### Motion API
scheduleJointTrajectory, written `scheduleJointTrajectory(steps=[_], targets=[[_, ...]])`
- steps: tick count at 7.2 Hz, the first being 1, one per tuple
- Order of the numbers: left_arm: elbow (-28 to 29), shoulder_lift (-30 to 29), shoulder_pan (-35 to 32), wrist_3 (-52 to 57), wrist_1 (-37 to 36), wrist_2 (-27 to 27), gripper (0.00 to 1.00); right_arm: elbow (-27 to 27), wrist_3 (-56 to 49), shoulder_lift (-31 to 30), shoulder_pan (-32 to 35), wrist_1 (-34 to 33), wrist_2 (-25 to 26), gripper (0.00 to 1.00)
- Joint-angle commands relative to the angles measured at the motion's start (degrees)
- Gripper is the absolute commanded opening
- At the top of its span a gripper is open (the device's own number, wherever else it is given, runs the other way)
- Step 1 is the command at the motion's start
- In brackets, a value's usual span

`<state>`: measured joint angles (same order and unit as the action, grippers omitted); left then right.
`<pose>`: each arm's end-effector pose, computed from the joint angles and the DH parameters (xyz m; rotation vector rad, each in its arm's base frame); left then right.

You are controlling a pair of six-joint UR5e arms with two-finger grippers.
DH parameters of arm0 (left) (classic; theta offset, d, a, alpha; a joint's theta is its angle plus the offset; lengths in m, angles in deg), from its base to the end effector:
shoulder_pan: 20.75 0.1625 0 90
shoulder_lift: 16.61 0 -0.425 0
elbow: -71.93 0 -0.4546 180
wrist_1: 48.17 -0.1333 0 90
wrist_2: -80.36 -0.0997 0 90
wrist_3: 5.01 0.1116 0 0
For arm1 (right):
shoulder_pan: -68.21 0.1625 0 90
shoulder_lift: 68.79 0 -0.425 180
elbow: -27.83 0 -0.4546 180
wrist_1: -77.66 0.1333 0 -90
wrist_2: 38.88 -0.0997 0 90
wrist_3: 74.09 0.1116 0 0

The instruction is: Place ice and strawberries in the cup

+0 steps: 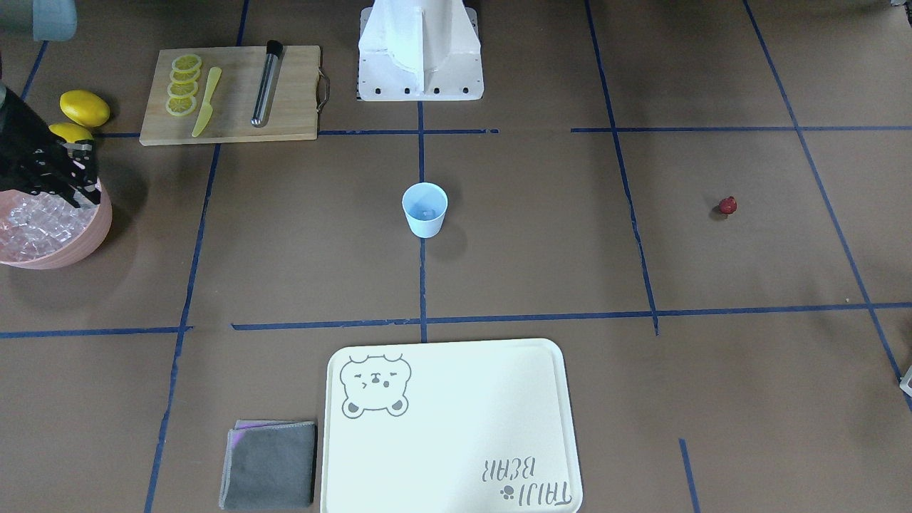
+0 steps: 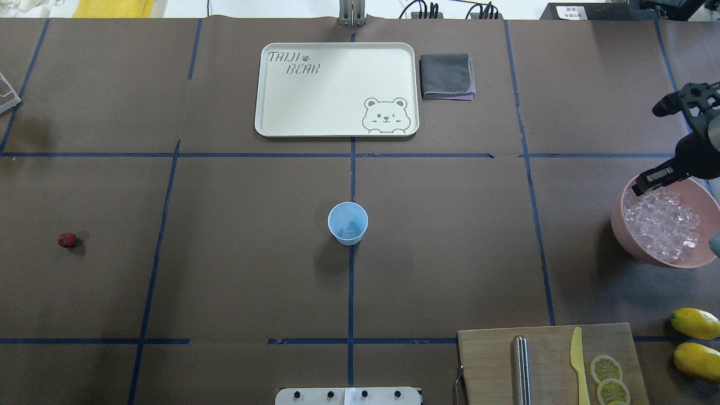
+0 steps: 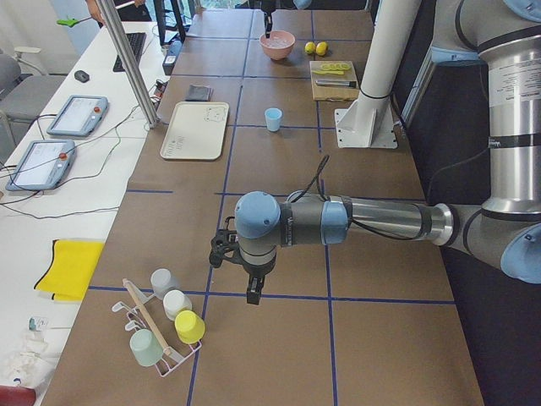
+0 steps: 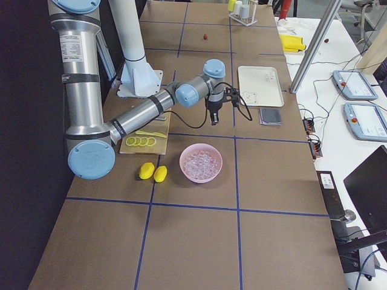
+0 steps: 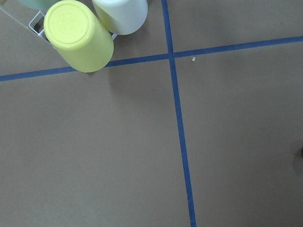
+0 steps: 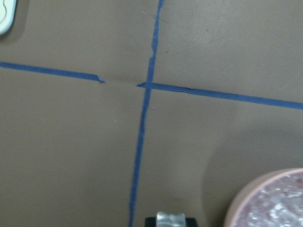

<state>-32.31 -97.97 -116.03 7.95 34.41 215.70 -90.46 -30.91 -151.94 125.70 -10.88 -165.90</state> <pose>-0.0984 -0.4787 0.6199 0.0958 0.7865 0.1144 -0.2429 -0.5041 0.3349 0.1037 -0.8689 -0.0321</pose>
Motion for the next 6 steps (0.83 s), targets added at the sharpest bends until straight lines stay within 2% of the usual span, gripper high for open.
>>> scheduleJointTrajectory(steps=[1, 2, 3, 4, 5, 6], targets=[[-0.2, 0.1, 0.0, 0.1, -0.1, 0.0, 1.00, 1.1, 28.3, 13.7, -9.8, -0.5, 2.5, 0.00], [-0.3, 0.3, 0.0, 0.0, -0.1, 0.0, 1.00, 4.0, 38.0, 20.3, -14.3, -0.4, 6.6, 0.00], [-0.2, 0.4, 0.0, 0.0, -0.1, 0.0, 1.00, 6.3, 44.6, 24.4, -19.4, -0.1, 11.8, 0.00], [-0.2, 0.4, 0.0, 0.1, -0.1, 0.0, 1.00, 9.1, 48.5, 28.2, -23.4, 0.1, 16.8, 0.00], [-0.3, 0.7, 0.0, 0.1, 0.0, 0.0, 1.00, 12.2, 49.6, 31.0, -26.4, 0.3, 19.3, 0.00], [-0.3, 0.8, 0.0, 0.1, 0.0, 0.0, 1.00, 15.2, 51.5, 32.4, -27.9, 3.7, 22.0, 0.00]])
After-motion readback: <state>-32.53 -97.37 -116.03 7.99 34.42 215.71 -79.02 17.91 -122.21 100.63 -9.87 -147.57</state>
